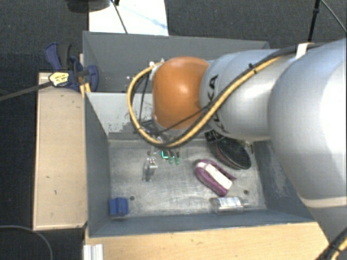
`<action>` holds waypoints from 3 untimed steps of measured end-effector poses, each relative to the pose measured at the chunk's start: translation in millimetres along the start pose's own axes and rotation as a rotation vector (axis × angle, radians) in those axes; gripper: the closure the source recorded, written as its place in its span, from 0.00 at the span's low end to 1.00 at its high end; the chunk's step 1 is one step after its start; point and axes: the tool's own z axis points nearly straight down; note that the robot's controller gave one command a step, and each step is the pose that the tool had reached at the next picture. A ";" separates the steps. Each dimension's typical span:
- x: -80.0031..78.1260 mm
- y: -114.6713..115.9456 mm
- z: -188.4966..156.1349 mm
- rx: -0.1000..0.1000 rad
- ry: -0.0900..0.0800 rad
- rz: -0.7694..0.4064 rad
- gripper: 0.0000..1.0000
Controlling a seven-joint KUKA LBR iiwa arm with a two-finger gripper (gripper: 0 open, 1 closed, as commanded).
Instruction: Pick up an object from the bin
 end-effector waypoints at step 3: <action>25.0 -195.5 45.0 0.003 -0.002 -0.299 0.00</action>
Offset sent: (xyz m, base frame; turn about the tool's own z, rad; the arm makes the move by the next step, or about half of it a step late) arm 0.0017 -0.0623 0.0341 0.0639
